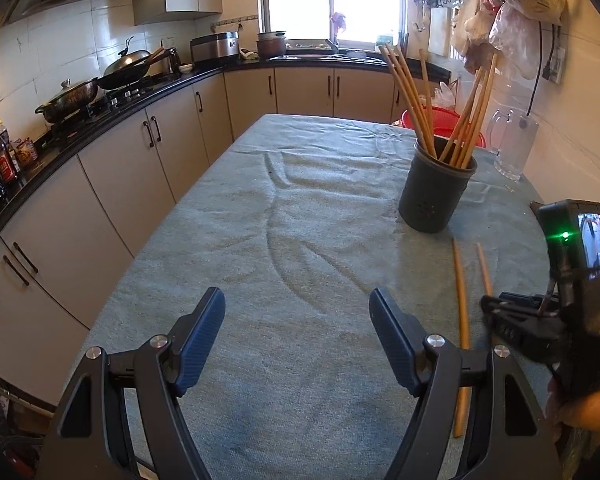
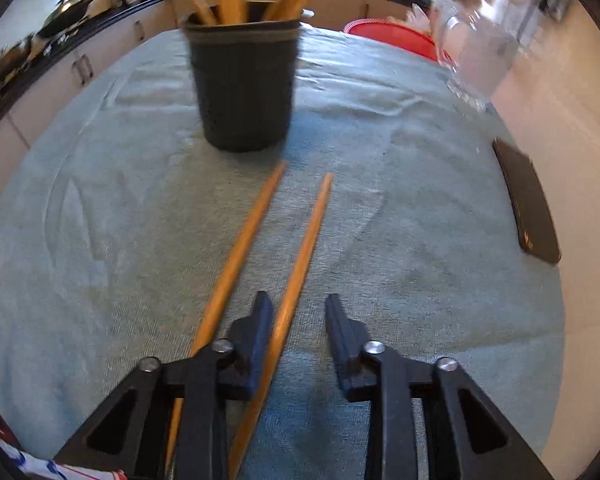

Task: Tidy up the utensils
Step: 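Move both open grippers back over the remaining chopsticks on the towel, then grasp a wooden chopstick with the left gripper while the right gripper grasps another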

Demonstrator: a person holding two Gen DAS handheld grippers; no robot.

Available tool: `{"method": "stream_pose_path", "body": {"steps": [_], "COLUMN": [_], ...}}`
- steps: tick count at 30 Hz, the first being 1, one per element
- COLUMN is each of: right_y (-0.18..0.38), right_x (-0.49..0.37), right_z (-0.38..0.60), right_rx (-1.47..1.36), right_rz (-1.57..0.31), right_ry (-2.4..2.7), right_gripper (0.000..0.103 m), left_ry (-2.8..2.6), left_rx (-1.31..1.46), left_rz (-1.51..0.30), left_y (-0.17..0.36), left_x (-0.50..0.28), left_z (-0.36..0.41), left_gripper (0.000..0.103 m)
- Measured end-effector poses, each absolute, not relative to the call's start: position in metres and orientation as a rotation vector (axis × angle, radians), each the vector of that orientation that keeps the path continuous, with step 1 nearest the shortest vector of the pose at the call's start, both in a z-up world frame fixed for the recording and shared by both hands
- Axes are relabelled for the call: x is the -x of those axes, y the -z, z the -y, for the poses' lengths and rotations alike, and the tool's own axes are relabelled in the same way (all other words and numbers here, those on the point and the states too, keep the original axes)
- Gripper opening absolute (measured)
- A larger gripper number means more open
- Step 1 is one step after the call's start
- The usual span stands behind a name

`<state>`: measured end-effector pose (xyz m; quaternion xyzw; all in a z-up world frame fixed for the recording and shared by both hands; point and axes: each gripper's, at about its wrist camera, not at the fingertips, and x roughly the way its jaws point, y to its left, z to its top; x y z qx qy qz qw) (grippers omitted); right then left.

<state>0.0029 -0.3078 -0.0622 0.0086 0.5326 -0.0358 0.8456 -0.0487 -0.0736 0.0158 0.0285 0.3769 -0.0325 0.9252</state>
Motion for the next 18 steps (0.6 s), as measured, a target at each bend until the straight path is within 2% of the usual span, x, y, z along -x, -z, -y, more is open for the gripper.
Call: {"method": "stream_pose_path", "body": {"steps": [7, 13, 18], "right_y": [0.063, 0.063, 0.064], "right_x": [0.014, 0.023, 0.022], "right_z": [0.369, 0.406, 0.410], "right_rx": [-0.068, -0.060, -0.027], "right_rz": [-1.169, -1.238, -1.253], "right_ry": [0.154, 0.147, 0.105], "right_gripper": [0.017, 0.017, 0.017], "left_ry": [0.194, 0.329, 0.349], "left_rx": [-0.072, -0.166, -0.250], "left_rz": [-0.836, -0.999, -1.107], "left_y": [-0.010, 0.022, 0.052], "left_x": [0.036, 0.007, -0.021], "left_z": [0.104, 0.165, 0.208], "left_gripper": [0.074, 0.073, 0.063]}}
